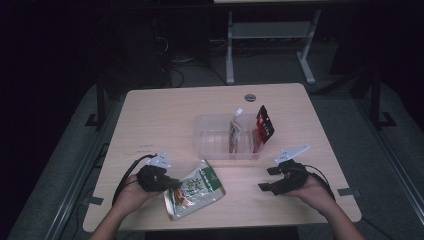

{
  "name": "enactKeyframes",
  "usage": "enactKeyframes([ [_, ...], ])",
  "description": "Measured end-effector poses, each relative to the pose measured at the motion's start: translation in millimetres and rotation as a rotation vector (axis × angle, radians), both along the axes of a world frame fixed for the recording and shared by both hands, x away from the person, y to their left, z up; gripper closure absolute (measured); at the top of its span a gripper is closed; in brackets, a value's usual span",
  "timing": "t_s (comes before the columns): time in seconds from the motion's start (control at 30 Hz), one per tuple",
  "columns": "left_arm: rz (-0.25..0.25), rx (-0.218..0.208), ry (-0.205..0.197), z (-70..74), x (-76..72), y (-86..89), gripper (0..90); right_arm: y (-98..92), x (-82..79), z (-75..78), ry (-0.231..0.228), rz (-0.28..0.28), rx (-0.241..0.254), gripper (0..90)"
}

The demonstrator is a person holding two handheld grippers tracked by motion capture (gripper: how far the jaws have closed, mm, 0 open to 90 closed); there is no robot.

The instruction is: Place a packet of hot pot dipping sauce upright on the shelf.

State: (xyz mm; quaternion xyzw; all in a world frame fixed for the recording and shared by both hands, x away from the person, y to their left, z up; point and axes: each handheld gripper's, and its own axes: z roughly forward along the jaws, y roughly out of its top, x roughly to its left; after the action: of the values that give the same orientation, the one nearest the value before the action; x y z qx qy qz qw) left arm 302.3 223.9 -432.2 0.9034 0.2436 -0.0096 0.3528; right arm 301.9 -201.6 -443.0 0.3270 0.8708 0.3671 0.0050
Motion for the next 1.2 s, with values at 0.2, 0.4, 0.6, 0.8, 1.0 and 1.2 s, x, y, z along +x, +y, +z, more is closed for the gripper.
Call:
enactKeyframes([
  [0.2,-0.009,-0.047,-0.031,10.6,-3.6,0.0,90.0,-1.0,0.4,0.8,0.002,-0.001,0.017,26.9],
  [0.4,-0.021,-0.085,-0.059,21.1,-8.0,-1.1,90.0,-2.7,-0.4,4.8,0.006,0.004,0.076,26.8],
  [0.6,-0.031,-0.115,-0.076,28.5,-11.8,-5.3,90.0,-1.1,-2.5,14.3,0.013,0.039,0.175,25.0],
  [0.8,-0.047,-0.132,-0.089,34.4,-13.8,-10.7,90.0,7.5,-4.1,25.0,0.016,0.096,0.238,24.1],
  [1.0,-0.061,-0.141,-0.103,39.0,-15.6,-15.8,90.0,22.5,2.0,34.0,0.024,0.135,0.284,24.1],
  [1.2,-0.062,-0.161,-0.109,41.3,-16.8,-18.5,90.0,36.9,8.7,41.0,0.034,0.169,0.338,24.5],
])
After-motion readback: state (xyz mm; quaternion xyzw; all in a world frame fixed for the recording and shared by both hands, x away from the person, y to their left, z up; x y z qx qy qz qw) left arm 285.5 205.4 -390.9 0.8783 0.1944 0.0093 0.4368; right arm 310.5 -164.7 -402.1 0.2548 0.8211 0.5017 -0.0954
